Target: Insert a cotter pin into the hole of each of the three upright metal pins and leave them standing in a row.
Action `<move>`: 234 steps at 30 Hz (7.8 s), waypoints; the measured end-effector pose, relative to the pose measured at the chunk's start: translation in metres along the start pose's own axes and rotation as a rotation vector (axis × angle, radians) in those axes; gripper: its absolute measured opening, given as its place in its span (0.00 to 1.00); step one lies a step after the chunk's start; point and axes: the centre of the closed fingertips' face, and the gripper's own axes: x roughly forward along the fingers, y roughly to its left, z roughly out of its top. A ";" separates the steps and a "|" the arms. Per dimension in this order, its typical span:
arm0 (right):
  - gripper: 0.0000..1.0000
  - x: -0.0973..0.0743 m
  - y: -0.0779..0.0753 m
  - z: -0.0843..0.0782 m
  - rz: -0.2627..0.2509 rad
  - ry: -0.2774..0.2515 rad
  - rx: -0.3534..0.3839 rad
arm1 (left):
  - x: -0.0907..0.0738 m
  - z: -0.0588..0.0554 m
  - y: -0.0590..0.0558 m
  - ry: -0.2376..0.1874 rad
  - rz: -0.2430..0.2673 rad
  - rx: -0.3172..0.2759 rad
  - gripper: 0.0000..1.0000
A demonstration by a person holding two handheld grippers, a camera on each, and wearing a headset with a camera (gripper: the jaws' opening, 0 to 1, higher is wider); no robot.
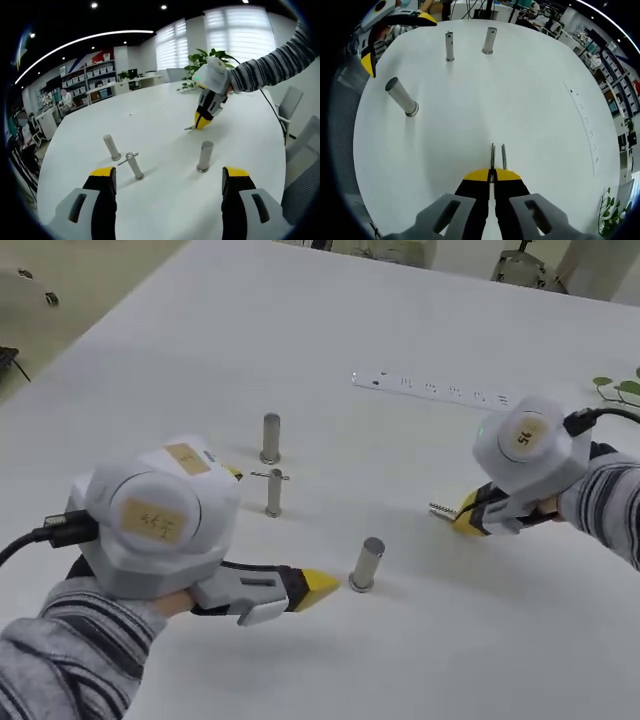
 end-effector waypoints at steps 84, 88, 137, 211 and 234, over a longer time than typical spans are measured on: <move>0.00 -0.089 0.142 0.102 -0.107 -0.376 -0.415 | -0.008 0.036 -0.093 -0.112 -0.381 -0.597 0.00; 0.00 -0.090 0.141 0.102 -0.100 -0.378 -0.397 | -0.010 0.038 -0.095 -0.114 -0.382 -0.516 0.00; 0.00 -0.077 0.129 0.070 -0.041 -0.257 -0.196 | -0.005 0.028 -0.078 -0.136 -0.235 -0.004 0.23; 0.00 -0.040 0.114 0.055 -0.067 -0.157 0.098 | 0.076 -0.026 -0.066 0.040 -0.029 -0.075 0.10; 0.00 -0.039 0.116 0.070 -0.070 -0.195 0.062 | 0.074 -0.025 -0.066 0.027 0.025 -0.094 0.10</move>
